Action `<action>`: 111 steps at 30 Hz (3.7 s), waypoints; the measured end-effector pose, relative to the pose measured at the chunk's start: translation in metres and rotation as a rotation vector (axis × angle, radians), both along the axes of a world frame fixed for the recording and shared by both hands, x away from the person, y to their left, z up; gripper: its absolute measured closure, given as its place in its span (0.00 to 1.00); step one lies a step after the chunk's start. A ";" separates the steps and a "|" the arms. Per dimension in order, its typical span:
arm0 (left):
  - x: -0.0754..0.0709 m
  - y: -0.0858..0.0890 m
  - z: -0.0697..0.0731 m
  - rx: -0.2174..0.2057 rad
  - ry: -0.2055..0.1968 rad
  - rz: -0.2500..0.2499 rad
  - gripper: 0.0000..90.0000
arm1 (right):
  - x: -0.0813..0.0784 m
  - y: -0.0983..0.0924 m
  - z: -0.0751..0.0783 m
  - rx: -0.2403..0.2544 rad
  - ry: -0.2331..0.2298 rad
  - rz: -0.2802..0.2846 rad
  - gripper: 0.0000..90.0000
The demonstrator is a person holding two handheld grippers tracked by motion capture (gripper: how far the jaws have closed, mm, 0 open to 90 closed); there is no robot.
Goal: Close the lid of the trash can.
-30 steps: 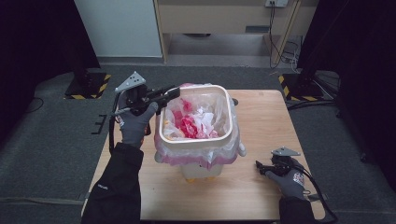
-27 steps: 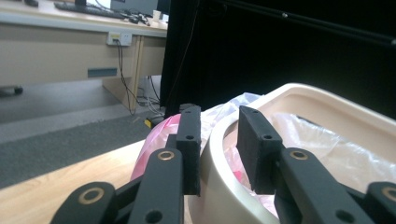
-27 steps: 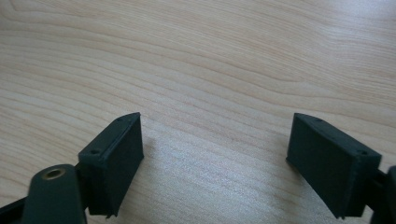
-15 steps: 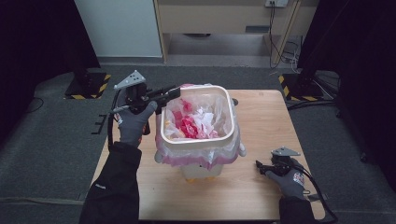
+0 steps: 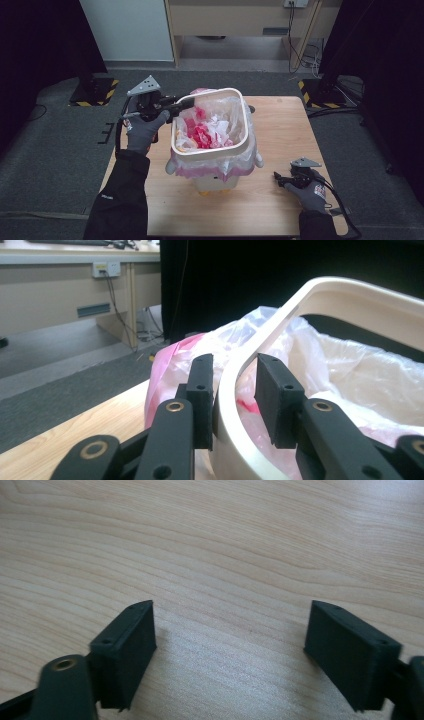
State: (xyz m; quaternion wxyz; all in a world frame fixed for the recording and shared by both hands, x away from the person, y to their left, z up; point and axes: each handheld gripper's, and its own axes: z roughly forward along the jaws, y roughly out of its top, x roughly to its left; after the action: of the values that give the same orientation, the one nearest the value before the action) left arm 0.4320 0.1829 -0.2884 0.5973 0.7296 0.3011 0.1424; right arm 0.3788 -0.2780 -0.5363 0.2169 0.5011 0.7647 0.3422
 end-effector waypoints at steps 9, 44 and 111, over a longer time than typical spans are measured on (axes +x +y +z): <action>-0.007 0.009 0.014 0.005 0.005 0.017 0.79 | 0.000 -0.001 0.003 0.042 0.010 -0.002 0.40; -0.009 0.011 0.019 -0.125 -0.127 0.048 0.50 | -0.002 0.003 0.036 0.164 -0.166 0.016 0.46; -0.055 0.027 -0.029 -0.148 -0.078 0.258 0.42 | 0.093 0.112 0.278 0.379 -0.277 0.646 0.60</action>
State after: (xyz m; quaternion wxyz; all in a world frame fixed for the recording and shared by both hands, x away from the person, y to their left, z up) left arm 0.3775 0.2102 -0.3178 0.6374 0.6328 0.3785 0.2237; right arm 0.4715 -0.1659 -0.2586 0.1026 0.2152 0.7698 0.5921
